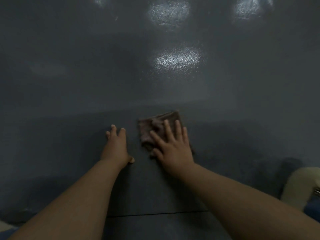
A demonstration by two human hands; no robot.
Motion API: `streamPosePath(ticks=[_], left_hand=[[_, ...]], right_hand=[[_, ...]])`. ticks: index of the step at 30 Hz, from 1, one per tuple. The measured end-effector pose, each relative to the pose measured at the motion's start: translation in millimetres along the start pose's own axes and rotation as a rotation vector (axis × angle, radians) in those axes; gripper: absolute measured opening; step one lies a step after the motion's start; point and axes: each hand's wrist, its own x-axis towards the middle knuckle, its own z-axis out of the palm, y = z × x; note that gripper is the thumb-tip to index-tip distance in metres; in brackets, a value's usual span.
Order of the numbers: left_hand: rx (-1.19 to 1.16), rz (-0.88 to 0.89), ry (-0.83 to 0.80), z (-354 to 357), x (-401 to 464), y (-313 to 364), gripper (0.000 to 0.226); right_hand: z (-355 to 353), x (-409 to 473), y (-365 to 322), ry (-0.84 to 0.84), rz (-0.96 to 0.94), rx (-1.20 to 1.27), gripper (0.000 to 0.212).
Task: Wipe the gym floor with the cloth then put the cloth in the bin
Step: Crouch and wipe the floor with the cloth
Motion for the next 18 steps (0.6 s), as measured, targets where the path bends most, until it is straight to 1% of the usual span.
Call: streamPosePath(ticks=[4, 5, 7, 9, 13, 16, 18], left_hand=[[0.028, -0.02, -0.032, -1, -1, 0, 0.111], [0.036, -0.031, -0.044, -1, -1, 4, 0.109], [0.047, -0.079, -0.059, -2, -1, 16, 0.102], [0.048, -0.092, -0.053, -7, 2, 37, 0.1], [0.067, 0.052, 0.085, -15, 15, 79, 0.091], [0.076, 0.049, 0.093, -7, 20, 91, 0.085], [0.103, 0.061, 0.074, -2, 21, 89, 0.091]], right_hand=[[-10, 15, 8, -0.034, -0.221, -0.112, 0.058], [-15, 25, 15, -0.049, -0.22, -0.121, 0.059], [-29, 49, 28, -0.029, -0.108, -0.106, 0.059], [-40, 73, 47, 0.01, 0.05, -0.068, 0.058], [-61, 101, 91, 0.03, 0.324, 0.001, 0.06], [-74, 120, 107, 0.021, 0.434, 0.04, 0.062], [-82, 137, 107, 0.006, 0.467, 0.073, 0.062]])
